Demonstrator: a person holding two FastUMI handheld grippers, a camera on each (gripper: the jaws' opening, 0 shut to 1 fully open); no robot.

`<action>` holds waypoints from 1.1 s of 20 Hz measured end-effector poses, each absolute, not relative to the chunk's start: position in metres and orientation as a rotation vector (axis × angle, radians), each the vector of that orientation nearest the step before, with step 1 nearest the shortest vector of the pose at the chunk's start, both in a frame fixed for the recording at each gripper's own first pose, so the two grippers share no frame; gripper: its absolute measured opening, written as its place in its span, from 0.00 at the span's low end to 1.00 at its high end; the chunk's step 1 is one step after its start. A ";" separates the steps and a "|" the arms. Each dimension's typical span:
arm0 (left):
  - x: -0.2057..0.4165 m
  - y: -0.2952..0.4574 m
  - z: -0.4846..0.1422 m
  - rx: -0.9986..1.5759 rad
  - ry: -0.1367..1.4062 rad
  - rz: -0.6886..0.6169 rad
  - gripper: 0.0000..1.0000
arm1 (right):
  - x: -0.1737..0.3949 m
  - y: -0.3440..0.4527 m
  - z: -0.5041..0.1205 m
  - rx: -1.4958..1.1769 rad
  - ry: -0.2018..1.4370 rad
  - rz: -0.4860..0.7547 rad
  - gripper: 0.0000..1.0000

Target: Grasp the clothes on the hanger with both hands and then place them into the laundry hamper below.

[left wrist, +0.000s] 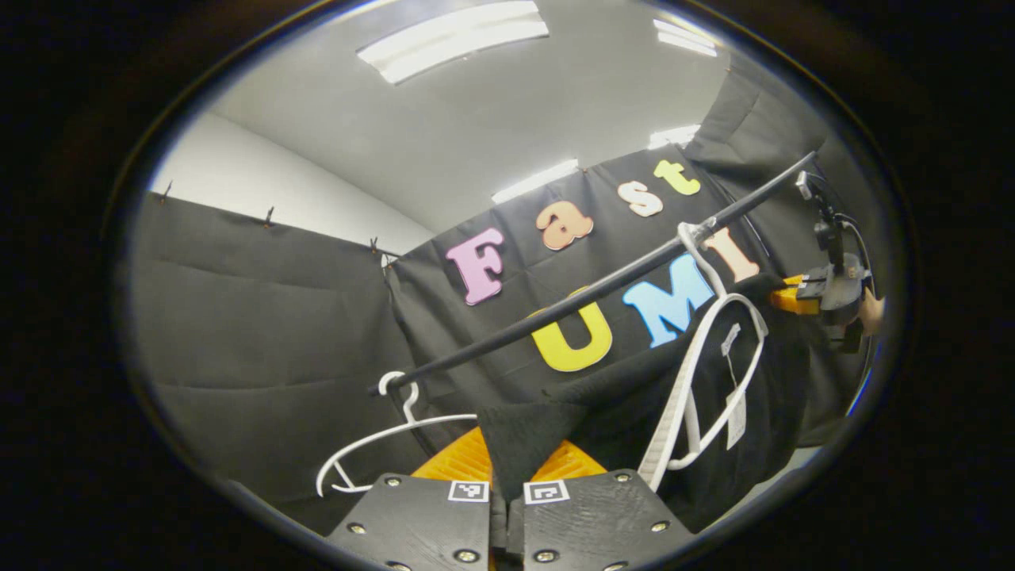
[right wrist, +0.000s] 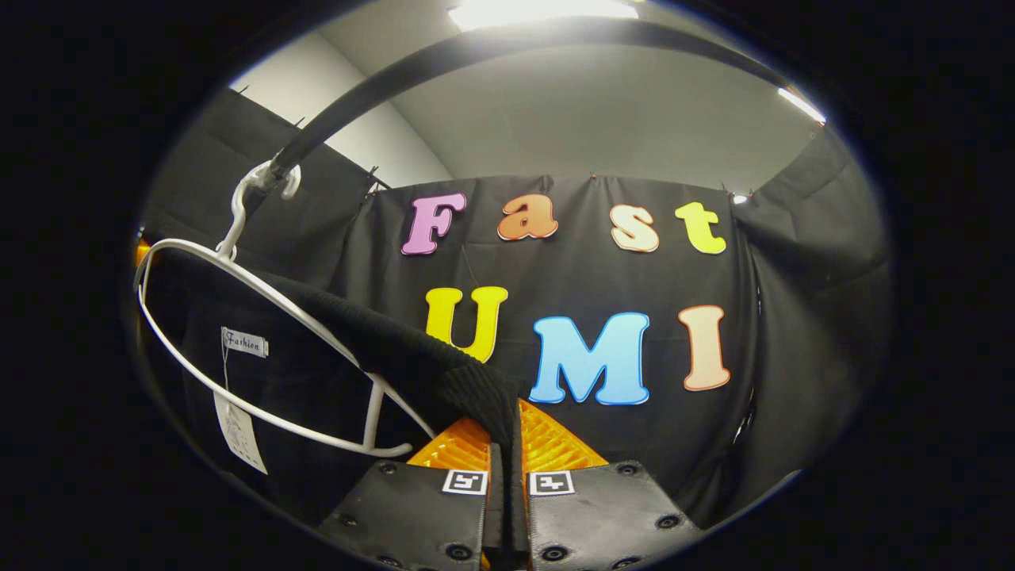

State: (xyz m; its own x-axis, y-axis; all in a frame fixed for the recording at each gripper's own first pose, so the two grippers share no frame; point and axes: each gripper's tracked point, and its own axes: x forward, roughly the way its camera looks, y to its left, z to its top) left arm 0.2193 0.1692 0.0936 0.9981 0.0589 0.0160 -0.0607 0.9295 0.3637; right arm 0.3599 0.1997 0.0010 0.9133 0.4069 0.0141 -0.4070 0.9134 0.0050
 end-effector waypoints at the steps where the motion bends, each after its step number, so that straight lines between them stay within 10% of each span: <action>1: 0.219 0.170 0.085 0.350 0.002 0.054 0.01 | 0.359 0.200 -0.003 0.014 0.008 0.423 0.05; 22: 0.219 0.124 -0.020 0.223 0.123 -0.013 0.00 | 0.352 0.161 -0.084 -0.029 0.212 0.407 0.05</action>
